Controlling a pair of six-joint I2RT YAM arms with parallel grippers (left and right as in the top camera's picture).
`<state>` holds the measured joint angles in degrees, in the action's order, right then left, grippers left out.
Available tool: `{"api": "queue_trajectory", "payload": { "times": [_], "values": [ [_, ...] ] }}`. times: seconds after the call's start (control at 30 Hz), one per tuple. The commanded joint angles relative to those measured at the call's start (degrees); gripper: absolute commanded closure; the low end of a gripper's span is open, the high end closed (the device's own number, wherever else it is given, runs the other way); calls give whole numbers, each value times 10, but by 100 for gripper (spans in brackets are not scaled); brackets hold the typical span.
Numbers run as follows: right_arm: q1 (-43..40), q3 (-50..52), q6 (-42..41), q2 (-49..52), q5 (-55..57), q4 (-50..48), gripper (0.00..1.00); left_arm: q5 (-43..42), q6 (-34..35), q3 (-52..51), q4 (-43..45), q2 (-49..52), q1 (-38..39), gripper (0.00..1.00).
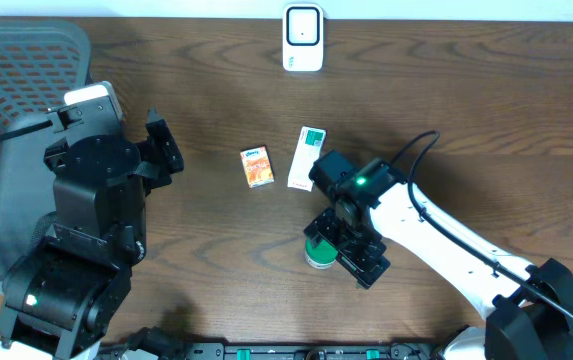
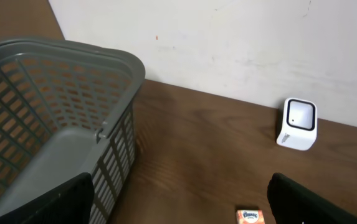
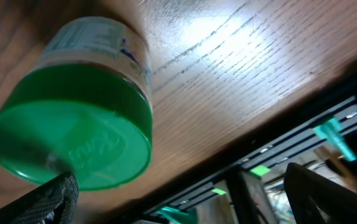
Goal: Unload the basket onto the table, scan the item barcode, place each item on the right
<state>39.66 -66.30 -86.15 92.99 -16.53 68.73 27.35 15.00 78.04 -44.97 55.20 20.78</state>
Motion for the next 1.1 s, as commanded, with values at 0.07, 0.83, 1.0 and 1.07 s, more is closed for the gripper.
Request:
{"api": "queue_trajectory", "payload": {
  "times": [0.07, 0.83, 1.0, 1.07],
  "values": [
    [2, 16, -51, 3, 2, -38, 1, 6, 3, -6, 0, -2, -1, 11],
    [2, 16, 68, 1, -151, -101, 9, 5, 3, -6, 0, -2, -1, 11],
    [-1, 10, 51, -3, -143, -115, 6, 5, 3, -6, 0, -2, -1, 11],
    [-1, 10, 5, -3, -118, -111, 6, 5, 3, -6, 0, -2, -1, 11]
  ]
}}
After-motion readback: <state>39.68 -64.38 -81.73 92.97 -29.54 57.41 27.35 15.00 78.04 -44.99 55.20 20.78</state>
